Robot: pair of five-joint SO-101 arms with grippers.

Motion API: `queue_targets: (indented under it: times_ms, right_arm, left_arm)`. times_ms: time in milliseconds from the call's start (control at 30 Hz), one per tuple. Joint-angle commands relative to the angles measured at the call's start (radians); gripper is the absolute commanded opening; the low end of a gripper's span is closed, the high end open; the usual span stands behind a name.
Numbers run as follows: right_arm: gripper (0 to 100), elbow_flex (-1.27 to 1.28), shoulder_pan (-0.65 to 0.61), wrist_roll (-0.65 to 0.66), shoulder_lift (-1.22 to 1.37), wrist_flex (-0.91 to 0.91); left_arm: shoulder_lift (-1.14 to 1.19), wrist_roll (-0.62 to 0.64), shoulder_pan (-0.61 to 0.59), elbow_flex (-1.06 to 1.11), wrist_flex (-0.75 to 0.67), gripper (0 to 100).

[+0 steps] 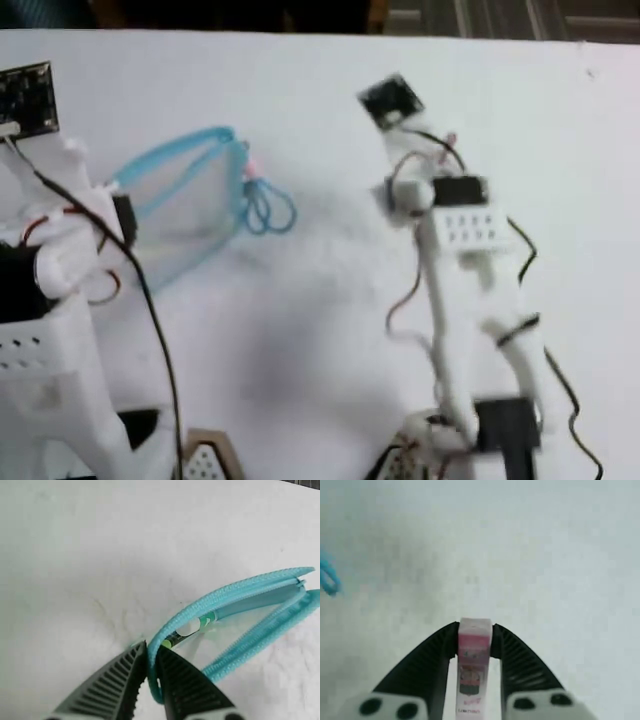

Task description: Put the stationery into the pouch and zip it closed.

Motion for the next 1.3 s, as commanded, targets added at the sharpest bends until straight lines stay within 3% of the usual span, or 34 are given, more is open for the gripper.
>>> queue_targets:
  times_ms: [0,167,400,800,1100,1267]
  right_arm:
    - [1.7,-0.012,-0.159,-0.272,-0.206,-0.015]
    - [1.7,-0.014,-0.331,-0.508,-0.34,-0.237]
    - [1.7,-0.057,-0.441,-0.589,-0.357,-0.493]
    - [1.7,-0.247,-0.51,-0.591,-0.028,-0.512]
    - [1.7,-0.374,-0.605,-0.589,0.015,-0.495]
    - [1.7,-0.304,-0.605,-0.585,0.044,-0.453]
  left_arm:
    - [0.025,0.0,-0.004,-0.003,-0.011,2]
    - [0.025,-0.002,-0.004,-0.003,-0.011,2]
    - [0.025,-0.002,-0.004,-0.003,-0.009,2]
    - [0.025,-0.002,-0.004,-0.003,-0.009,2]
    - [0.025,-0.002,-0.004,-0.003,-0.009,2]
    - [0.025,-0.002,-0.004,-0.003,-0.009,2]
